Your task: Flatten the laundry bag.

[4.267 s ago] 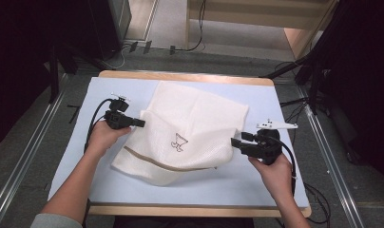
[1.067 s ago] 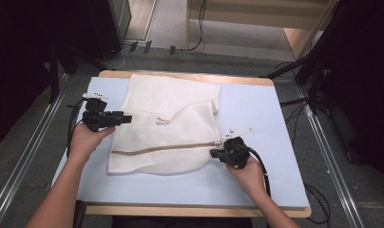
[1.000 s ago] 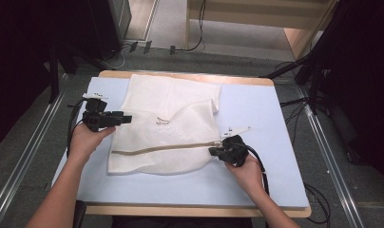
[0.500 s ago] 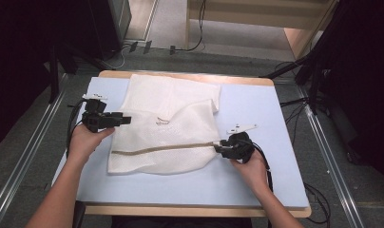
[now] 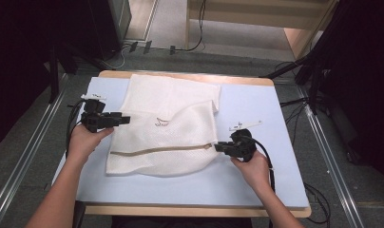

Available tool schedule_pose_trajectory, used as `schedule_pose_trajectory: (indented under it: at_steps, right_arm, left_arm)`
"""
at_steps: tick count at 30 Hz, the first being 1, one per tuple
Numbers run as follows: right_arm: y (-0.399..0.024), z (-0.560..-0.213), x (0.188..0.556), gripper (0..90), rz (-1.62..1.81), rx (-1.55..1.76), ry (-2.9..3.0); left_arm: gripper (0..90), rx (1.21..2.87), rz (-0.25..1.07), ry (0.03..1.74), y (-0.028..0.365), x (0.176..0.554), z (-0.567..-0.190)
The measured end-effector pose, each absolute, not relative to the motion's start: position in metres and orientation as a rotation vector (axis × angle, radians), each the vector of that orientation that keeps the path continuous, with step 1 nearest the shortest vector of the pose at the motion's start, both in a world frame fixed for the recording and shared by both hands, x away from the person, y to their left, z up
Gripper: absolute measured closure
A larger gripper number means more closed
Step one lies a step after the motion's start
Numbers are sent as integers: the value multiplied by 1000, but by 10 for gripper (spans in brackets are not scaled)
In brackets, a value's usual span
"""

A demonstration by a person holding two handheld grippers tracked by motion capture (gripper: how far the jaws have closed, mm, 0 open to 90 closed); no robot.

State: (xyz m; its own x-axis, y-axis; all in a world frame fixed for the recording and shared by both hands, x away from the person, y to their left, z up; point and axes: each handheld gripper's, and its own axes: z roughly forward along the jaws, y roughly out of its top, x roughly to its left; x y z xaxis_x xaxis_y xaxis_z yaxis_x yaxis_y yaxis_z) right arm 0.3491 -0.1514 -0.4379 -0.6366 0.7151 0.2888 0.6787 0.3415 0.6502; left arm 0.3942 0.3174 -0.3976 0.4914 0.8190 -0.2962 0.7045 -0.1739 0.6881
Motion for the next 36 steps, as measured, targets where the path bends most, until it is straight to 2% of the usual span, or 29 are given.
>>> schedule_pose_trajectory:
  at_steps: [5, 9, 11, 13, 14, 15, 18, 25, 27, 32, 36]
  right_arm:
    - [-164, -409, 328, 817, 1257, 1338, 2493]
    - [-168, -412, 320, 802, 1203, 1344, 2509]
    - [-169, -423, 318, 773, 1166, 1347, 2540]
    - [-172, -430, 318, 693, 1121, 1342, 2551]
    - [-172, -430, 318, 693, 1121, 1342, 2551]
    - [-177, -428, 318, 619, 1168, 1303, 2512]
    - [-178, -425, 322, 595, 1219, 1281, 2465]
    - [-166, -431, 355, 509, 1214, 1258, 2421]
    - [-162, -438, 374, 457, 1218, 1278, 2415]
    - [-150, -448, 398, 436, 1185, 1292, 2393]
    - [-146, -457, 410, 460, 1197, 1339, 2389]
  left_arm:
    - [470, 1928, 178, 1261, 317, 395, -398]
    - [462, 1929, 188, 1264, 316, 398, -401]
    - [461, 1930, 187, 1276, 315, 401, -403]
    - [461, 1931, 181, 1291, 316, 405, -407]
    - [461, 1931, 181, 1291, 316, 405, -407]
    - [460, 1937, 185, 1295, 316, 406, -409]
    - [459, 1941, 188, 1312, 318, 410, -412]
    - [460, 1952, 202, 1354, 324, 411, -419]
    - [478, 1952, 238, 1373, 328, 409, -419]
    - [477, 1941, 220, 1400, 336, 407, -423]
    - [520, 1929, 130, 1468, 340, 408, -437]
